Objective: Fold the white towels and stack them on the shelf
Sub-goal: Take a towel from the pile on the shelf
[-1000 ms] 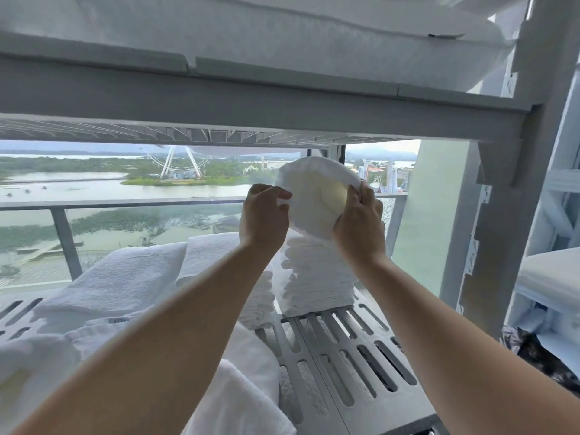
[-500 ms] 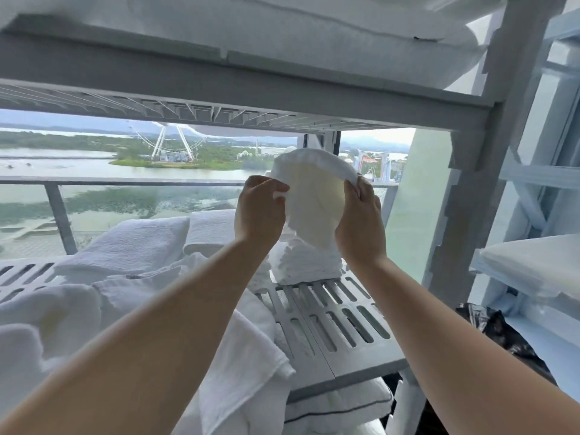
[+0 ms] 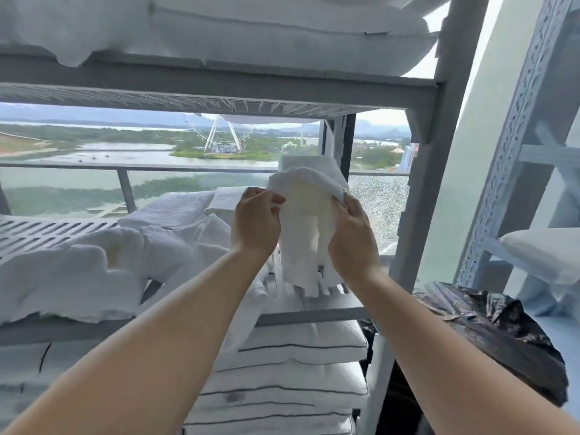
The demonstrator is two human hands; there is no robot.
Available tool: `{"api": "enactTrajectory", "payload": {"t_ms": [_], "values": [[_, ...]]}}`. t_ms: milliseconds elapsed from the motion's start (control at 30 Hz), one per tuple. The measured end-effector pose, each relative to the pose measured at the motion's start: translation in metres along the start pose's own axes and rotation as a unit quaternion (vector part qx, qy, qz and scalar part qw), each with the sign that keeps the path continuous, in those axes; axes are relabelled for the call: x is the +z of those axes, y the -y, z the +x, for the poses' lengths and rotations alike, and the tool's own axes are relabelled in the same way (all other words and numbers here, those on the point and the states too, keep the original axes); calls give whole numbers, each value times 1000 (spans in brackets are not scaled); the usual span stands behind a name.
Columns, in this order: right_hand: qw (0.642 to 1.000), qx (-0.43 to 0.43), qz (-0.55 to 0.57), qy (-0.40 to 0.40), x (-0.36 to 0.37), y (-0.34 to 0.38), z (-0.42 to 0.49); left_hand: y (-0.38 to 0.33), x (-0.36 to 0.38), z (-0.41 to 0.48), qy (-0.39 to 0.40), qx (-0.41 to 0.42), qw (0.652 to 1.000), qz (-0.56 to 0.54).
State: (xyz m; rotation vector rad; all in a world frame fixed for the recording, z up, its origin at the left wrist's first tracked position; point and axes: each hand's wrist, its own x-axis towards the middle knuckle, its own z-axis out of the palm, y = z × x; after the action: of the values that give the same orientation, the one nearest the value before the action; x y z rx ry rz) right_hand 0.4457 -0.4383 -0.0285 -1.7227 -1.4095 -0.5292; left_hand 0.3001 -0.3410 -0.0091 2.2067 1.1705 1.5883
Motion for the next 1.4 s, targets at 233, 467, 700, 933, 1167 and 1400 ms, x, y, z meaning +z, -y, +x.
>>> {"api": "enactTrajectory", "payload": {"t_ms": [233,467,700,933,1167,1400], "values": [[998,35,39,39,-10,4,-46,2,-22,-47,31,-26,998,57],[999,45,15,-10,-27,18,-37,-6,-48,-36,15,-18,998,63],[993,34,-17,116,-2,25,-55,12,-45,-58,228,-72,953,185],[982,50,-38,180,5,25,-63,26,-58,-69,313,-43,921,229],[988,-15,-63,139,20,48,-71,37,-76,-86,276,-22,935,221],[986,-74,9,148,43,104,-70,87,-121,-85,276,-62,916,283]]}}
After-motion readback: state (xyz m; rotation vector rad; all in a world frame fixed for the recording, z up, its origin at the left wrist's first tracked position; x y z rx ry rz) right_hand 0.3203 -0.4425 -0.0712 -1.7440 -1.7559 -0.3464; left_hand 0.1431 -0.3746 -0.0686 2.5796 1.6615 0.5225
